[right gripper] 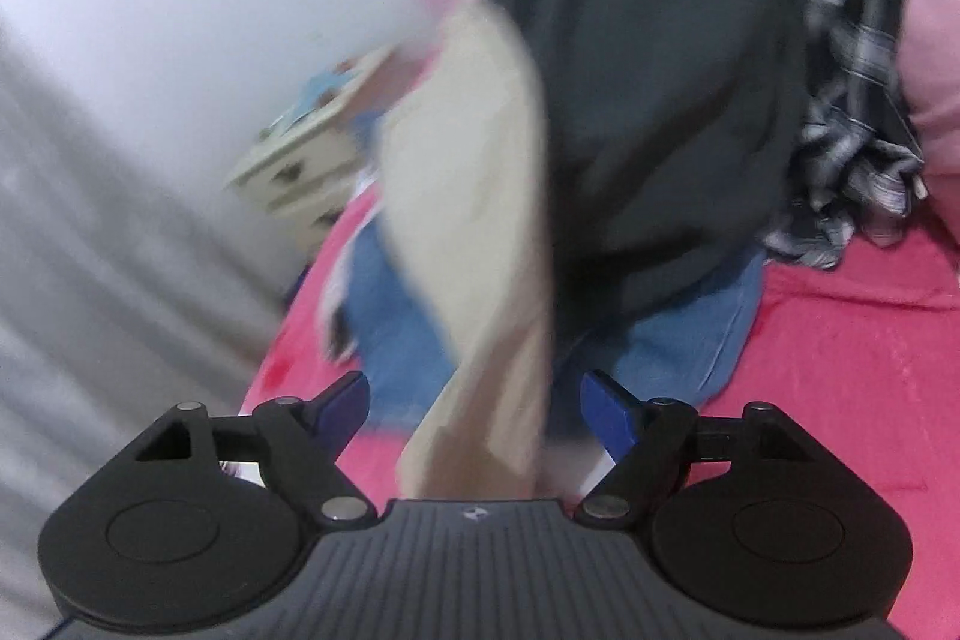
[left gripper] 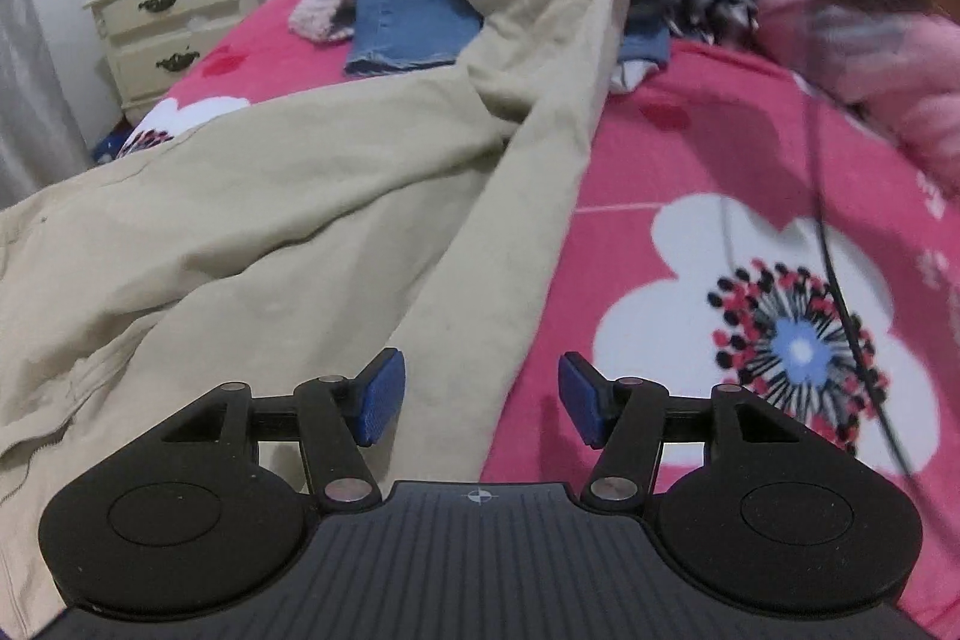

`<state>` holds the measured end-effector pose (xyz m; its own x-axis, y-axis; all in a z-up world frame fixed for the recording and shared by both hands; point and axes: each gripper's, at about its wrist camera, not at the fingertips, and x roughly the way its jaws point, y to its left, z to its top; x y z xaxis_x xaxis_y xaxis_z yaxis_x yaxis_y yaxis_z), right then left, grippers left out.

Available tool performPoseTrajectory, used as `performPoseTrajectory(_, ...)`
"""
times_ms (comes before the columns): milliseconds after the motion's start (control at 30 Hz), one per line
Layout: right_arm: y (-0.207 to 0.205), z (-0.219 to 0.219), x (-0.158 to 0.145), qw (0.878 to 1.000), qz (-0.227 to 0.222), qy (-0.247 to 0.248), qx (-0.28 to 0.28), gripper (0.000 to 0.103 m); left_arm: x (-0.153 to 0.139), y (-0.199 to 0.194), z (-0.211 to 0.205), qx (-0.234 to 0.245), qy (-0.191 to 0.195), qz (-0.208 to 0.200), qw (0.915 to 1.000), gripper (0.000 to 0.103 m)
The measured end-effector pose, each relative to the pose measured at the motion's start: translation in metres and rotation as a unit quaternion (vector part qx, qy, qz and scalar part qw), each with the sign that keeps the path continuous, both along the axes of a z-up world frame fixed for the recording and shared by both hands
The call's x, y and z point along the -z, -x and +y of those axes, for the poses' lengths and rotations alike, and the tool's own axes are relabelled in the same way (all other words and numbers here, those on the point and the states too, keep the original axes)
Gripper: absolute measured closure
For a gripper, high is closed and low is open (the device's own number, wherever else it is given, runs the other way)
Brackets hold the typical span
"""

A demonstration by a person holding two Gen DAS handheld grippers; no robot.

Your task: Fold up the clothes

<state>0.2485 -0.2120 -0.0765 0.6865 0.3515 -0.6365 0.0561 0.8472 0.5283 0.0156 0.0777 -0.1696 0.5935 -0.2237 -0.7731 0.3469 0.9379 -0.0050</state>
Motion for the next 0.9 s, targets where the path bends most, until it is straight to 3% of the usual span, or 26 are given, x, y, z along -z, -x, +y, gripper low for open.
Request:
performPoseTrajectory(133, -0.044, -0.004, 0.017, 1.000, 0.002, -0.013, 0.004, 0.023, 0.004, 0.009, -0.003, 0.009, -0.020, -0.008, 0.9997, 0.048)
performPoseTrajectory(233, -0.069, -0.001, 0.024, 1.000, 0.002, -0.014, -0.029, 0.023, 0.009, 0.011, -0.005, 0.012, -0.037, -0.015, 0.9991, 0.052)
performPoseTrajectory(333, -0.087, 0.011, 0.025, 0.997, 0.004, 0.029, -0.065, 0.027, 0.013, 0.012, -0.005, 0.016, -0.046, -0.024, 0.9985, 0.058)
performPoseTrajectory(400, -0.093, 0.019, 0.024, 0.996, -0.002, 0.055, -0.077, 0.040, 0.013, 0.012, -0.002, 0.012, -0.047, -0.027, 0.9985, 0.066)
performPoseTrajectory(433, -0.093, 0.021, 0.023, 0.995, -0.007, 0.061, -0.081, 0.052, 0.013, 0.010, 0.000, 0.007, -0.040, -0.028, 0.9988, 0.070)
performPoseTrajectory(467, -0.093, 0.024, 0.021, 0.994, -0.013, 0.067, -0.086, 0.075, 0.013, 0.008, 0.003, 0.000, -0.035, -0.028, 0.9990, 0.079)
performPoseTrajectory(500, -0.092, 0.026, 0.019, 0.993, -0.019, 0.072, -0.089, 0.085, 0.012, 0.007, 0.005, -0.008, -0.031, -0.031, 0.9990, 0.088)
performPoseTrajectory(533, -0.089, 0.027, 0.017, 0.993, -0.028, 0.073, -0.087, 0.096, 0.012, 0.006, 0.008, -0.013, -0.023, -0.031, 0.9992, 0.090)
performPoseTrajectory(600, -0.079, 0.026, 0.010, 0.992, -0.049, 0.084, -0.084, 0.098, 0.010, 0.005, 0.012, -0.021, -0.013, -0.036, 0.9991, 0.097)
performPoseTrajectory(767, -0.042, 0.005, -0.022, 0.989, -0.082, 0.103, -0.064, 0.099, -0.003, 0.013, 0.014, -0.002, -0.014, -0.056, 0.9983, 0.100)
performPoseTrajectory(900, 0.025, -0.029, -0.060, 0.987, -0.087, 0.119, -0.070, 0.098, -0.023, 0.034, 0.026, 0.020, 0.000, -0.073, 0.9972, 0.100)
